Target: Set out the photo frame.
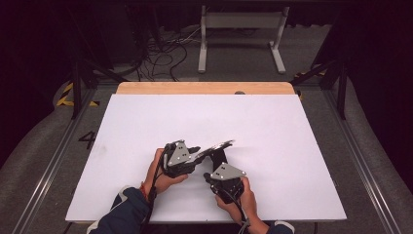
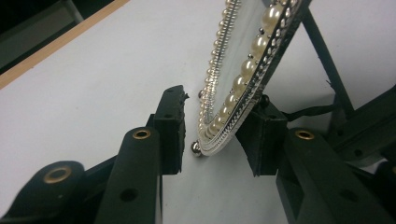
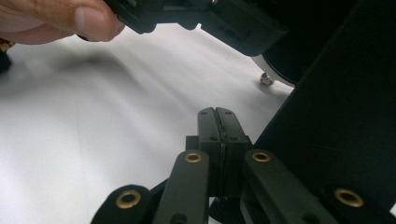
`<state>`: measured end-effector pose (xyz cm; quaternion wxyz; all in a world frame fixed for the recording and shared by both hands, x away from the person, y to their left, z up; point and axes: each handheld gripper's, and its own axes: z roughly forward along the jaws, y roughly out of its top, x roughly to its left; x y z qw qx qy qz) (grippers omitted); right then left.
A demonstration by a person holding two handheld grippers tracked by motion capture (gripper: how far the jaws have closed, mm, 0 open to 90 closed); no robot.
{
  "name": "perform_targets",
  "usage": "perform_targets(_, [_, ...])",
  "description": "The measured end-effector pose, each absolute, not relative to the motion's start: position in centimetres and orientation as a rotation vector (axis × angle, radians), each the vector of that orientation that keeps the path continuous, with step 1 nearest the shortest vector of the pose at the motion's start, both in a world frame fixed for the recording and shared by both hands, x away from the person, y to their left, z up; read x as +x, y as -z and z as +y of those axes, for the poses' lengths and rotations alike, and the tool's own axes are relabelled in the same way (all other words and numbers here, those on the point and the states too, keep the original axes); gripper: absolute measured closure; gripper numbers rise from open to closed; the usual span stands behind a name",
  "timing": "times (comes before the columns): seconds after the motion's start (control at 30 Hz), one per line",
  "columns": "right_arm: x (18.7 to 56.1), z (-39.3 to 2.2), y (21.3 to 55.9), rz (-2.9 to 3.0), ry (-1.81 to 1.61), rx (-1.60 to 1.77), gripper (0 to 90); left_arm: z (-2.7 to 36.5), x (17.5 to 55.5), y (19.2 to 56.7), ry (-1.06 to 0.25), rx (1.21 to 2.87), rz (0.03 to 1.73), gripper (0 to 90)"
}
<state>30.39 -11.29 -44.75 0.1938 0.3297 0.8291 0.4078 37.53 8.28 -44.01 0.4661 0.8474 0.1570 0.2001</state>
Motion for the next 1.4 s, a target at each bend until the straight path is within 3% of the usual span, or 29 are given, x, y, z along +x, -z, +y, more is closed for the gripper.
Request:
perform_targets(0.2, [30.4, -11.9, 44.8, 2.337, -1.165, 0.961, 90.0, 8.1, 37.4, 44.0, -0.478, 2.091, 0.334, 69.9])
perform_targets(0.3, [30.4, -12.1, 44.8, 2.336, -1.163, 0.968, 90.0, 8.0, 37.4, 44.0, -0.477, 2.090, 0.338, 67.3])
perform_targets(0.4, [30.4, -12.2, 44.8, 2.338, -1.165, 0.970, 90.0, 8.0, 37.7, 44.1, -0.468, 2.086, 0.362, 58.6])
perform_targets(0.93, [30.4, -12.9, 44.9, 2.331, -1.160, 0.969, 90.0, 6.8, 38.3, 44.9, -0.481, 2.147, 0.361, 60.8])
perform_targets(1.1, [30.3, -13.0, 45.0, 2.331, -1.152, 0.983, 90.0, 6.3, 38.2, 45.0, -0.443, 2.109, 0.383, 53.8])
perform_targets(1.4, [30.3, -13.2, 45.2, 2.327, -1.145, 0.992, 90.0, 6.2, 37.8, 45.0, -0.490, 2.110, 0.380, 68.0])
